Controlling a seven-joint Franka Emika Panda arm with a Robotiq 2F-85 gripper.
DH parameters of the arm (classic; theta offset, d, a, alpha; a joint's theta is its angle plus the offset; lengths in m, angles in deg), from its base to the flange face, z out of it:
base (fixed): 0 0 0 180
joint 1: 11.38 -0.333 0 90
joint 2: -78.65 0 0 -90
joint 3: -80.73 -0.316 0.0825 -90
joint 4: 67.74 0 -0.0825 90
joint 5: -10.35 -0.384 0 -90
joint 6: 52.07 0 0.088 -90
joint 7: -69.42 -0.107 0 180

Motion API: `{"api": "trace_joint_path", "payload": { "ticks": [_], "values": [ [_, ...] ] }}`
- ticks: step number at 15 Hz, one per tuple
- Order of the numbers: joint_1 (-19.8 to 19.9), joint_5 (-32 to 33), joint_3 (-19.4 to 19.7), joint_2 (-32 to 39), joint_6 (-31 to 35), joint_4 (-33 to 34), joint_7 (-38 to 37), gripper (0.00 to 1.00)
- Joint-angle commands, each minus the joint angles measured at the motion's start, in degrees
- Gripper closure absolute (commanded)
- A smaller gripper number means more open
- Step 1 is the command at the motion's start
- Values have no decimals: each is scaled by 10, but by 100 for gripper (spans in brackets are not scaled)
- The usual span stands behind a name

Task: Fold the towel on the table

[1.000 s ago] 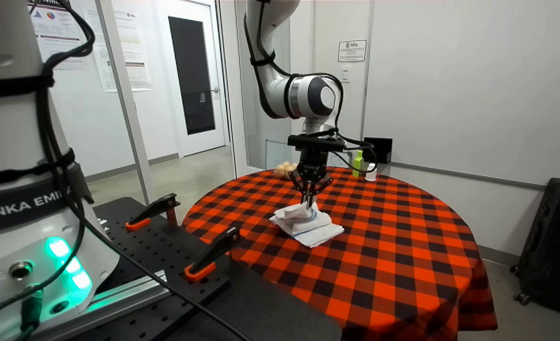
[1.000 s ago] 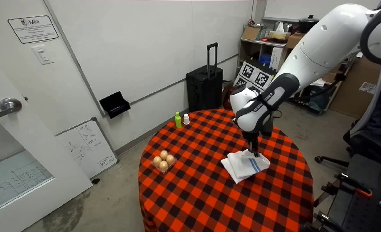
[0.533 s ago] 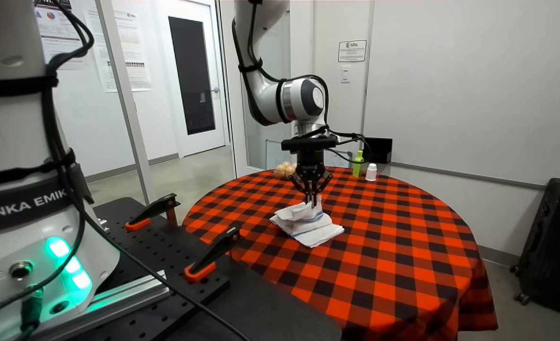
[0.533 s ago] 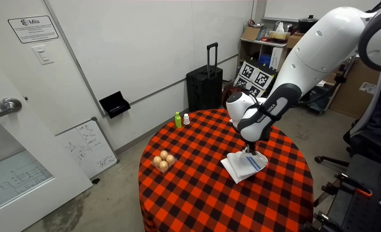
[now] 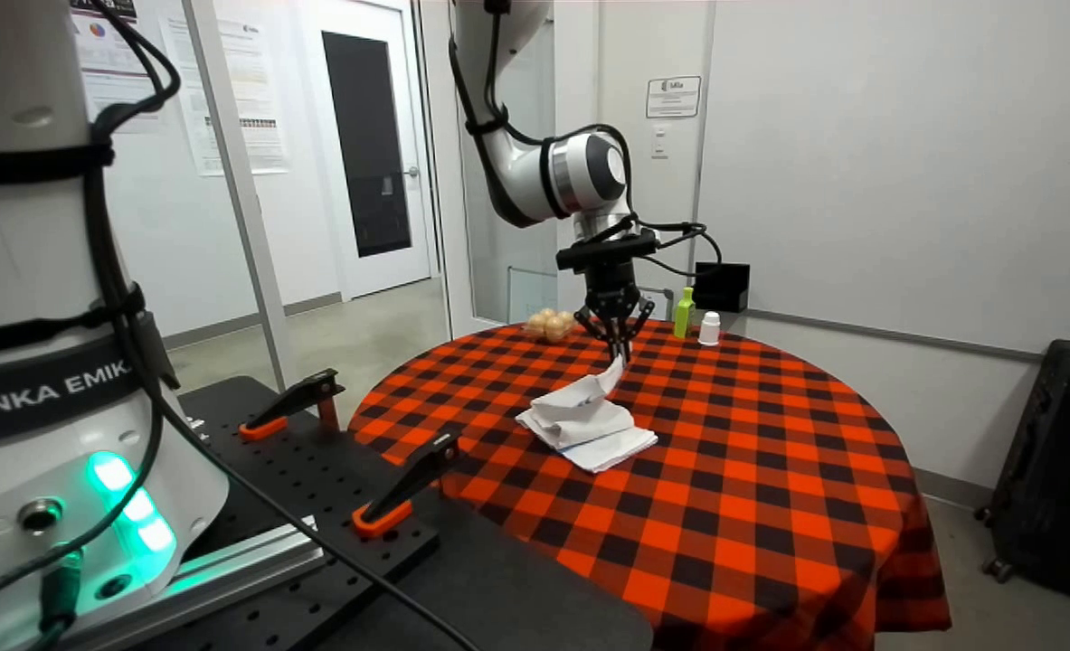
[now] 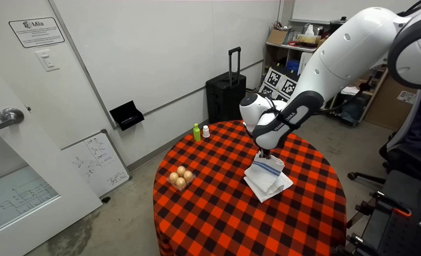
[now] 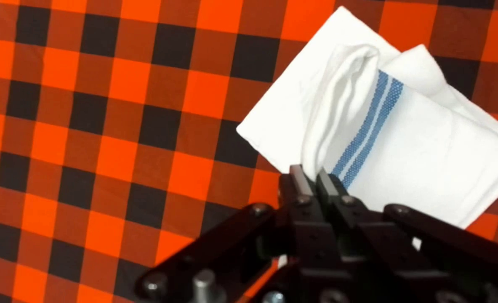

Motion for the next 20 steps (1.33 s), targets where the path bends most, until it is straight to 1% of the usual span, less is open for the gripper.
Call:
{"api": "trace_joint_path", "payload": {
  "ticks": [1,5,10,11,12,13,14,16,20],
  "values": [
    [-1,10,10,19,-15,24,-16,99],
    [7,-2,-1,25,-28,20,-6,99],
    [11,-12,-10,42,-55,32,-5,99],
    [13,-12,-12,43,-60,34,1,70],
    [11,-11,-11,44,-62,34,-5,68],
    [12,-11,-11,44,-63,33,-4,62],
    [13,-11,-11,45,-65,34,-5,53],
    [12,-9,-11,44,-63,32,-6,40],
    [8,-5,-9,33,-56,23,-12,11]
  ]
}}
